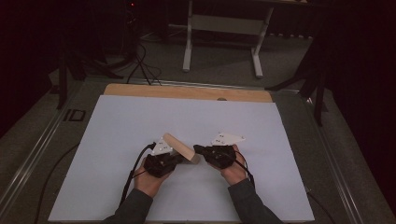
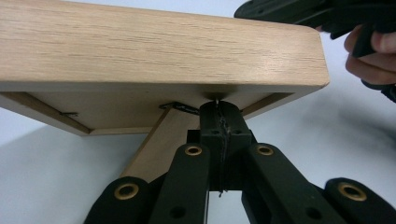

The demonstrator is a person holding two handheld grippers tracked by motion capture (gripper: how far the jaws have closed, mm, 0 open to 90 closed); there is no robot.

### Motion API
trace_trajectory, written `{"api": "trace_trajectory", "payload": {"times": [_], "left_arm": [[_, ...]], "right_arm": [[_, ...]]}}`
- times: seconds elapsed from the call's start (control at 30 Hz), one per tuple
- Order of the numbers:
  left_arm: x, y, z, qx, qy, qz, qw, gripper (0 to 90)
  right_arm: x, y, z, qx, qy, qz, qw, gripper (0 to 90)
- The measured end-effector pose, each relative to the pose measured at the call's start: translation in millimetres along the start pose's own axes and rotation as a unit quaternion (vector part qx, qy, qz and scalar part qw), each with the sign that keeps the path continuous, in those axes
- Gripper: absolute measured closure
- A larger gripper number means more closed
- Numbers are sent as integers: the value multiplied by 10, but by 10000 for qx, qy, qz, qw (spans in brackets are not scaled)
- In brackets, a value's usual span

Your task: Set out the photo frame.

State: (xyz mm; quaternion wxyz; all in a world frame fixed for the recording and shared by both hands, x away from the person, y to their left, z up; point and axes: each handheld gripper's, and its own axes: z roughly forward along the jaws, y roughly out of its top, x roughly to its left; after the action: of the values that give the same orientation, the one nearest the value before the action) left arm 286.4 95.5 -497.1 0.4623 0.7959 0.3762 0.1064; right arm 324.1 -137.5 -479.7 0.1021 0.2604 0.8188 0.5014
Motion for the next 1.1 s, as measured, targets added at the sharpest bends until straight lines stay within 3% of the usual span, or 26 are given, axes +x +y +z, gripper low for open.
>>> {"api": "trace_trajectory", "payload": {"times": [0.2, 0.33, 0.5, 0.67, 1.1], "left_arm": [[4, -1, 1, -8, 13, -8, 10000, 897], [26, -1, -10, -16, 57, -41, 10000, 896], [84, -4, -34, -32, 159, -163, 9997, 897], [163, -17, -63, -89, 260, -288, 9992, 896], [245, -37, -58, -147, 282, -444, 9985, 881]], "right_arm": [[-38, -48, 34, 67, -11, 123, 9999, 897], [-66, -88, 71, 287, -6, 167, 9994, 897], [-49, -124, 118, 459, 71, 108, 9989, 897], [57, -131, 190, 641, 197, -127, 9977, 896], [135, -140, 243, 664, 305, -212, 9971, 882]]}}
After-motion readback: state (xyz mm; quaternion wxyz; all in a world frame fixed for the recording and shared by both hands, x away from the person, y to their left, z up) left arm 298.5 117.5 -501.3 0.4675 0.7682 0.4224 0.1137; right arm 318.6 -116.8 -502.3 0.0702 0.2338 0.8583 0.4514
